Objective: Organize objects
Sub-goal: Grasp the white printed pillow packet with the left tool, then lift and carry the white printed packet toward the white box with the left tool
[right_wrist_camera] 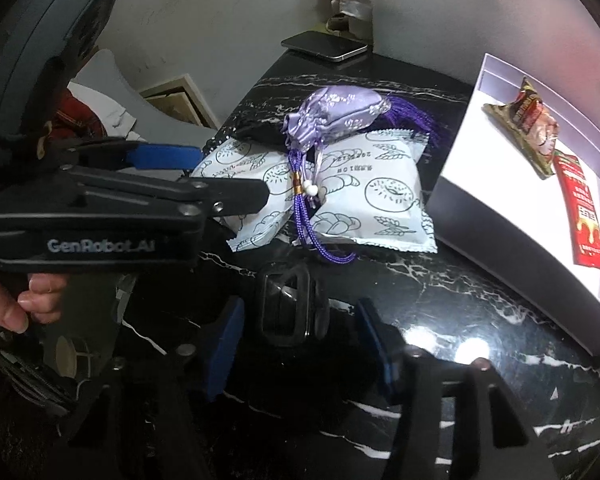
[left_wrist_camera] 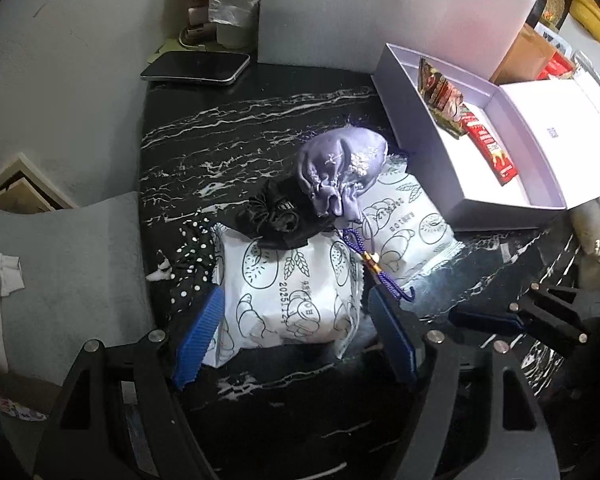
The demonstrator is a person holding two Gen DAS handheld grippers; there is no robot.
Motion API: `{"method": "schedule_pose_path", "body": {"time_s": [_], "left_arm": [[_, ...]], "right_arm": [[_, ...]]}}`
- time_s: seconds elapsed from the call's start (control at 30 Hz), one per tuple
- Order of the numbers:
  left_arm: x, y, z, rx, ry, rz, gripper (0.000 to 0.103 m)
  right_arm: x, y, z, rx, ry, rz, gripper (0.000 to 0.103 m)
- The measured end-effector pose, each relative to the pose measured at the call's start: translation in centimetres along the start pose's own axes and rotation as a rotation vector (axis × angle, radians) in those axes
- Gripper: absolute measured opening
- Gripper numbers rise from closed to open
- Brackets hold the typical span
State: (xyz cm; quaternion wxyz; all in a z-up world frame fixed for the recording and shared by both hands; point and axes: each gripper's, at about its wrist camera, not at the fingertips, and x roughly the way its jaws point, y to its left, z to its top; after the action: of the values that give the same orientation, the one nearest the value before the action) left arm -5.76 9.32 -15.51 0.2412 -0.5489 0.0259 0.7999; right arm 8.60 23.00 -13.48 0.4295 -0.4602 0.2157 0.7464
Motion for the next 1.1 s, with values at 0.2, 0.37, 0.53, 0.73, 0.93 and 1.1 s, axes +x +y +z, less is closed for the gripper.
{"method": "schedule_pose_path", "body": {"time_s": [0.2, 0.37, 0.53, 0.73, 0.93, 1.1], "left_arm": [[0.9, -0.6, 0.0, 0.05, 0.001, 0.035, 0.073], [0.7, -1.0, -0.5, 0.084, -0.017, 0.07, 0.063], [0.3, -1.3, -1.1, 0.082, -0.015, 0.052, 0.061], [-0.5, -1.8, -2.5, 0.079, -0.006, 0.023, 0.061], [-1.5, -2.5, -4.7, 0.091, 0.013, -0.004, 0.061], [-1.6, -2.8, -5.7, 0.073, 0.036, -0.009, 0.075]], "right_arm": [[0.1, -0.1, -0.2, 0.001, -0.008, 0.013, 0.04], [-0.2, -0.3, -0.5, 0.011, -0.011, 0.009, 0.04], [-0.7, -0.3, -1.4, 0.026, -0.01, -0.002, 0.04], [-1.4, -0.1, -2.8, 0.041, -0.007, -0.017, 0.04], [-1.9, 0.1, -4.1, 0.057, -0.004, -0.031, 0.04], [-2.7, 0.0, -5.6, 0.075, -0.005, -0.052, 0.039]]}}
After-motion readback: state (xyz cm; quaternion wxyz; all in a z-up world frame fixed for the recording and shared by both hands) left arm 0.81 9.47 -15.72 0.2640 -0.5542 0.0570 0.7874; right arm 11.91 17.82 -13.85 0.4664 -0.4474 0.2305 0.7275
